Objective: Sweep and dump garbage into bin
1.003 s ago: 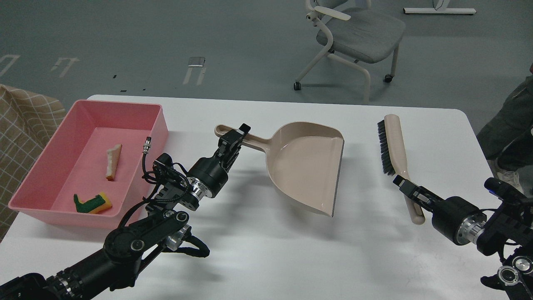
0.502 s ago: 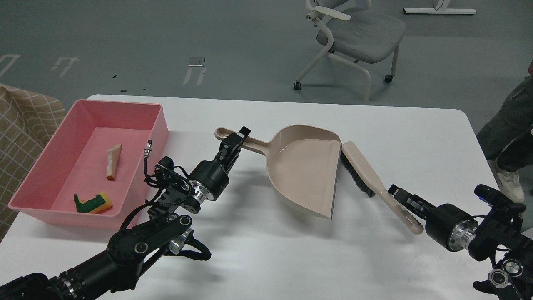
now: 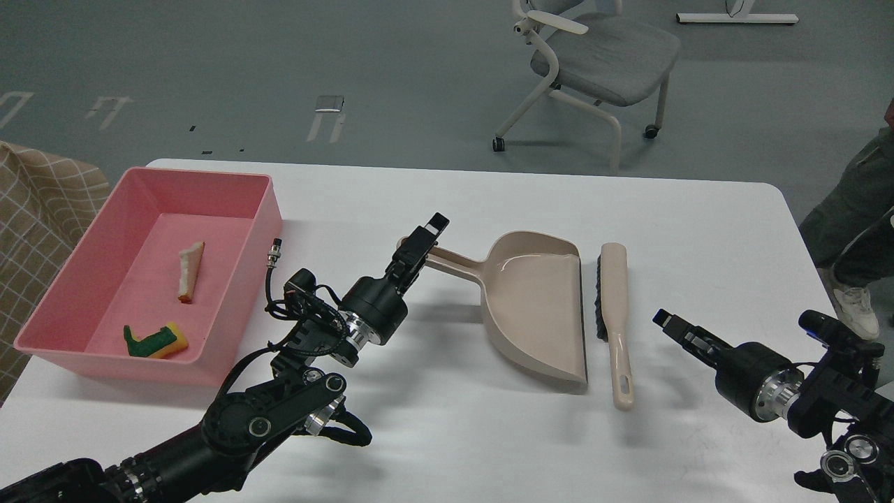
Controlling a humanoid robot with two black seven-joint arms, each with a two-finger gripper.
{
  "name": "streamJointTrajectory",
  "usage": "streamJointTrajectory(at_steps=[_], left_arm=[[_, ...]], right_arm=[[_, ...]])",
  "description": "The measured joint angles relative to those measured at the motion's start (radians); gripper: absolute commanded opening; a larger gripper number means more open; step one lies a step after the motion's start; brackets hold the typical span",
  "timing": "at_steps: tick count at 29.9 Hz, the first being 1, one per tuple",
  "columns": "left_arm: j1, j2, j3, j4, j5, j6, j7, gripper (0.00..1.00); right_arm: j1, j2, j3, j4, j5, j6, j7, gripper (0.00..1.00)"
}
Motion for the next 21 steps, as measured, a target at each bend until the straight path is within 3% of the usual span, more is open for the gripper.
streamJointTrajectory(at_steps=[21], left_arm=[[-0.067, 0.154, 0.024, 0.046, 0.008, 0.031, -0.007, 0.98]], right_arm=[[0.033, 0.008, 0.001, -0.003, 0.007, 0.0, 0.008, 0.35]])
